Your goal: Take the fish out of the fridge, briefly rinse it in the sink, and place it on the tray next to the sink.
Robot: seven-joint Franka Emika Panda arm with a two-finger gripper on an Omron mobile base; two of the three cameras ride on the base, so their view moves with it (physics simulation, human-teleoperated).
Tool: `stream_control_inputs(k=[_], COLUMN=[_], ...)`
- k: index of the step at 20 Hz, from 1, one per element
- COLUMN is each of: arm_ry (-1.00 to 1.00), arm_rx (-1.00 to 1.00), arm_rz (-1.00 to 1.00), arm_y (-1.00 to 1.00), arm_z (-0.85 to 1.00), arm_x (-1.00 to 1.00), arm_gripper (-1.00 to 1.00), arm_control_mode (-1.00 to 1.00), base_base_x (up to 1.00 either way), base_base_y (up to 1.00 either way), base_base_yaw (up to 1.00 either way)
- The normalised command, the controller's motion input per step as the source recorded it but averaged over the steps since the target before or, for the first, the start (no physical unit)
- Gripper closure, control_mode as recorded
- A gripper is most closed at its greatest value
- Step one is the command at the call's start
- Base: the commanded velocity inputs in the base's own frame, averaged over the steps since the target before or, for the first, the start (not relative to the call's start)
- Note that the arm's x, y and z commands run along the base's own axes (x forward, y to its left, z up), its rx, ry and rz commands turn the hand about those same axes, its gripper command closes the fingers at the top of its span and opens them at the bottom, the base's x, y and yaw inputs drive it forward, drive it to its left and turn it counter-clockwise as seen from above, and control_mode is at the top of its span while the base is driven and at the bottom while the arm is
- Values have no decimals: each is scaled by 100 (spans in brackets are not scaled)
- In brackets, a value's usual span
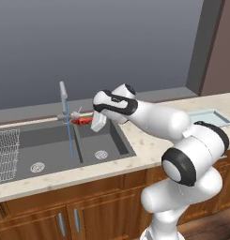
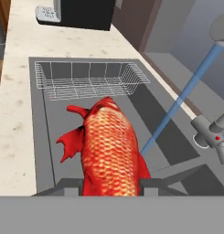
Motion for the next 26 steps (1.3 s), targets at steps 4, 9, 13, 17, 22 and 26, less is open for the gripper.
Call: stream_control_inputs(k=[4,9,13,17,22,26], arm_ry=[0,-1,-10,-12,-10,-4], arm_rx=[0,-1,-2,-5,-6,-3], arm_rz=[1,0,0,0,0,0], arm_y=[0,0,1,9,21,9], arm_z=[-7,-13,-3,-5,-2,0], arm_x=[0,3,15,24,21,4], arm_gripper=[100,100,100,100,100,100], arm_control_mode=[-100,-100,-100,-100,-100,-100], base_base_x=[0,0,0,0,0,0], base_base_y=[0,0,0,0,0,0], base_base_yaw=[0,0,0,0,0,0])
